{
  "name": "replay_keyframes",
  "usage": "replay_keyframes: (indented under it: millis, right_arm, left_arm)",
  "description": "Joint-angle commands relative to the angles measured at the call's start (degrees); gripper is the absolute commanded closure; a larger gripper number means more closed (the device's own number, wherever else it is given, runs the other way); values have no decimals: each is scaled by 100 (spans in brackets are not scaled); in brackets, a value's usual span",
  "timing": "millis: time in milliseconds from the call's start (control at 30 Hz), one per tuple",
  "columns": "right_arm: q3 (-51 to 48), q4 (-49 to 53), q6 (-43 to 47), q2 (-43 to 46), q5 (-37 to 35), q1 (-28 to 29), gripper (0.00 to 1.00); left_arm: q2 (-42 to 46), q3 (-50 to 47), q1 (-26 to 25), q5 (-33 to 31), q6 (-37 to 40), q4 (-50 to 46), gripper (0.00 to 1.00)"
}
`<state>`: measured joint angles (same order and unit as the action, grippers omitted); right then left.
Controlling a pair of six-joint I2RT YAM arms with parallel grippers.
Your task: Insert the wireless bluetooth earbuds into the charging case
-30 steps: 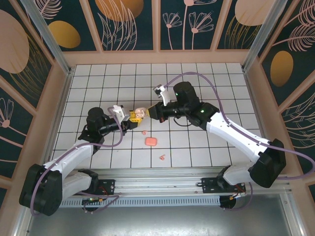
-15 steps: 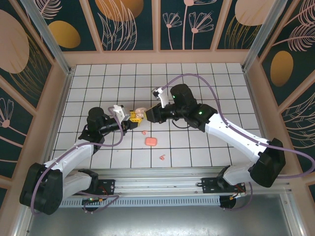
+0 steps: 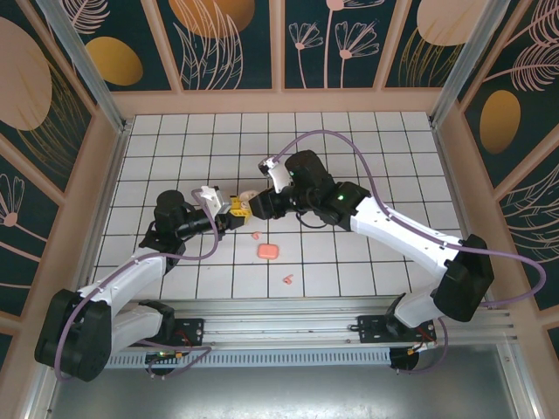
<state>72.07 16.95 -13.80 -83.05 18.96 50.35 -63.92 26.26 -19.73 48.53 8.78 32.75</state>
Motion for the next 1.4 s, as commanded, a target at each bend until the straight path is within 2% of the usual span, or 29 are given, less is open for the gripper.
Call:
replay_keyframes:
  millis: [0,567,833,1067,1367]
  right_arm:
    - [183,122,123,-104,-278,55,64]
    - [100,69,77,39,-376,108,92]
    - [-136,-179,-43,384,-324,-7,93]
    - [-330,-500,-165,673,2,-185,94]
    - [-561,353,-370,1021,440,-697,93]
  left_arm:
    - [60,142,-27,113,-58,215,83]
    - [91,125,-23,69,-24,180,83]
    - [71,138,-27,51,8,144,83]
    - [64,134,-28,56,1,144,83]
    - [7,214,-31,-166,184,-183,83]
